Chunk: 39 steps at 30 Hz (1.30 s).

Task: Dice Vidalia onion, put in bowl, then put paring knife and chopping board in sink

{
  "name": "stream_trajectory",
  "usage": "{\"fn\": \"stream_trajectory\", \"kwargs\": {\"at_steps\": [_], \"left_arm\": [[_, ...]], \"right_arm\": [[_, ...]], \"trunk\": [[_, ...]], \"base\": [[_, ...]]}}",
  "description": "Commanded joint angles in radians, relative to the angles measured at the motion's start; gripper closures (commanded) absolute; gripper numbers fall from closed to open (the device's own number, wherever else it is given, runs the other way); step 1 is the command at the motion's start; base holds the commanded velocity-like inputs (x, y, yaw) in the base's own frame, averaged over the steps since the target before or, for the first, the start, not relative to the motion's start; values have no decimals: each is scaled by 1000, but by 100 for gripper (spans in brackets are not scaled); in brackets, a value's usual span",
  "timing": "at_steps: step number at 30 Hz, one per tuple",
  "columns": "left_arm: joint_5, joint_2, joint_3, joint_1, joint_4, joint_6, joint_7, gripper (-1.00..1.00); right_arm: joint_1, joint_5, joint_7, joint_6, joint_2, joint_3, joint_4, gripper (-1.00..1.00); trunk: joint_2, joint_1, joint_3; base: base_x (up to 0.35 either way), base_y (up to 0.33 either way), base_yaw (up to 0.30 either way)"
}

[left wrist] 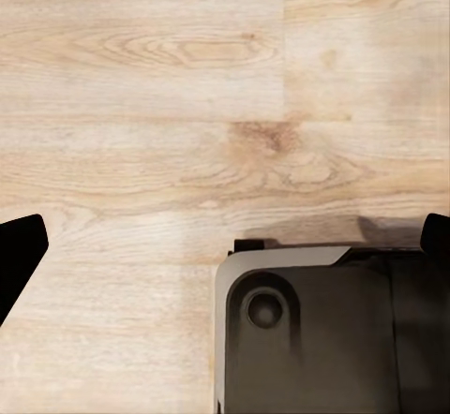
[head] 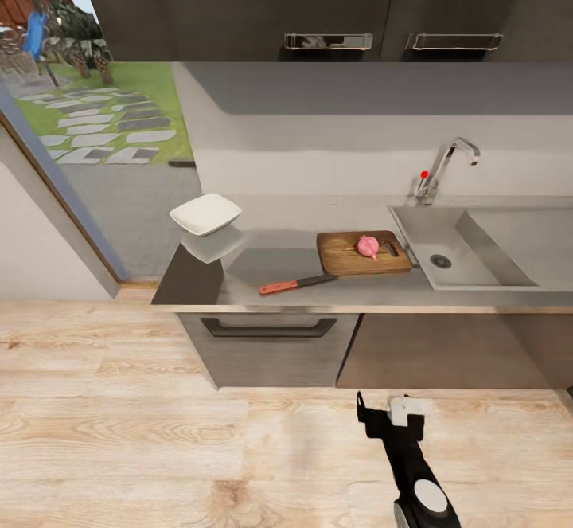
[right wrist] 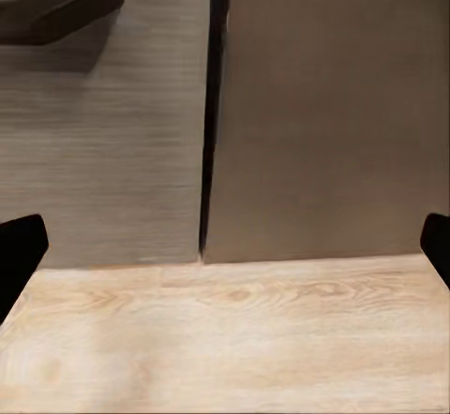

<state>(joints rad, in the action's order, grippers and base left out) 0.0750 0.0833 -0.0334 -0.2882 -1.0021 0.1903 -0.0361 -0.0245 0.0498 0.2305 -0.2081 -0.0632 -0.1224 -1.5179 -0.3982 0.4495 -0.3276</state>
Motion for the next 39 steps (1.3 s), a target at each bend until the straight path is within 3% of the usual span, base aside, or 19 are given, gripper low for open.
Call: {"fn": "stream_trajectory", "kwargs": {"at_steps": [1, 3, 5, 7, 9, 15, 16, 17, 26, 35, 39], "left_arm": [[8, 1, -3, 0, -1, 2, -4, -100], [8, 1, -4, 0, -1, 2, -4, -100], [8, 1, -4, 0, -1, 3, -4, -100], [8, 1, -4, 0, -1, 3, -4, -100], [8, 1, -4, 0, -1, 3, -4, -100], [8, 1, -5, 0, -1, 3, -4, -100], [8, 1, -5, 0, -1, 3, -4, -100], [8, 1, -5, 0, -1, 3, -4, -100], [8, 1, -5, 0, 0, 3, -4, -100], [8, 1, -5, 0, -1, 3, -4, -100], [8, 1, -5, 0, -1, 3, -4, -100]], "right_arm": [[-17, 15, 9, -20, -13, -2, -2, -100], [-62, 63, 16, -59, -53, -7, -2, -100], [-118, 158, 21, -117, -111, -15, -2, -100], [-195, 279, 24, -177, -111, -24, -3, -100], [-231, 296, 26, -195, -111, -32, -3, -100], [-323, 310, 24, -312, -111, -63, -1, -100], [-388, 306, 24, -359, -111, -71, 3, -100], [-415, 302, 24, -376, -111, -72, 4, -100], [-571, 248, 25, -471, -111, -74, 30, -100], [-617, 234, 26, -477, -111, -72, 70, -100], [-618, 193, 29, -475, -111, -69, 71, -100]], "trunk": [[-2, 0, -2], [-2, 0, -2], [-2, 0, -2], [-2, 0, -2], [-2, 0, -2], [-2, 0, -2], [-2, 0, -2], [-2, 0, -2], [-2, 0, -2], [-2, 0, -2], [-2, 0, -2]], "base": [[0, 0, 0], [0, 0, 0], [0, 0, 0], [0, 0, 0], [0, 0, 0], [0, 0, 0], [0, 0, 0], [0, 0, 0], [0, 127, 0], [0, 278, 0], [0, 292, 0]]}}
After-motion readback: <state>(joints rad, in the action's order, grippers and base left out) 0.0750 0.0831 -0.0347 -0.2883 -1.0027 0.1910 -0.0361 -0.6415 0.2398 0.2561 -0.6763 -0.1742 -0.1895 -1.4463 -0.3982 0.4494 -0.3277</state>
